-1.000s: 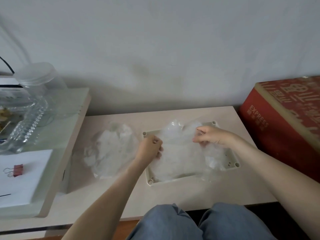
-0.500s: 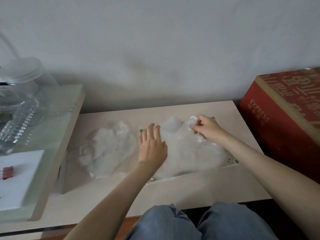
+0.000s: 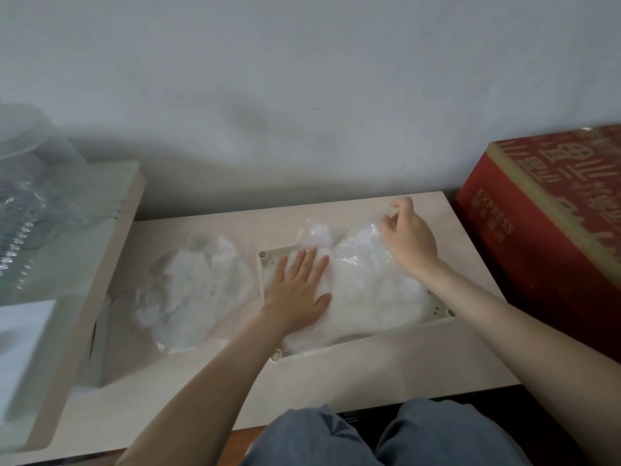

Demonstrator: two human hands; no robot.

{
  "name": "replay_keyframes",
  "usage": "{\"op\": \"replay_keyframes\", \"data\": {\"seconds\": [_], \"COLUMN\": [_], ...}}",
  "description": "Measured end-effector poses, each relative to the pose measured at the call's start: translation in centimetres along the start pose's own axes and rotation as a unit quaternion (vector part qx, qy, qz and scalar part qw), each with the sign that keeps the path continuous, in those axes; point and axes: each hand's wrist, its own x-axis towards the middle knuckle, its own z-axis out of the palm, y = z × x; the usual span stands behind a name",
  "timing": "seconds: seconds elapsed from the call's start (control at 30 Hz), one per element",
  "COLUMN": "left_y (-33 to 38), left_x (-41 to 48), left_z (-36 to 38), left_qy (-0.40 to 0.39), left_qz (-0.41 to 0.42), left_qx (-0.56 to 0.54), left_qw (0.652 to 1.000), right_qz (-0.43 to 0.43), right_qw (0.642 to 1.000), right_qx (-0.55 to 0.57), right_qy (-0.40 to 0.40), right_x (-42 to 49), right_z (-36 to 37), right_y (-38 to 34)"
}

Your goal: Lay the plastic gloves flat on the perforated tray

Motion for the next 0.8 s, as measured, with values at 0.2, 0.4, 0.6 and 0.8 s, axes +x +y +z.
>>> {"op": "replay_keyframes", "data": {"seconds": [0.2, 0.4, 0.6, 0.8], "left_y": [0.0, -0.1, -0.3, -0.5], "left_x": [0.5, 0.8, 0.7, 0.6], "left_z": [0.5, 1.1, 1.7, 2.2], "left_qy": [-0.016, -0.012, 0.025, 0.147], "left_qz": [-0.017, -0.013, -0.004, -0.027], "left_qx": [-0.008, -0.013, 0.004, -0.018], "left_qw": [1.000, 1.000, 1.000, 0.989], "right_qz": [-0.384, -0.338, -0.158, -0.091], "right_qw": [0.916, 0.874, 0.890, 0.906], "right_qx": [-0.106, -0.245, -0.333, -0.344], "right_qy": [0.044, -0.248, -0.270, -0.229], "right_x": [-3.1, -5.2, -3.5, -3.5], "right_z": [1.3, 4.3, 2.9, 2.3], "right_y": [-1.2, 2.2, 5.9, 6.7]}}
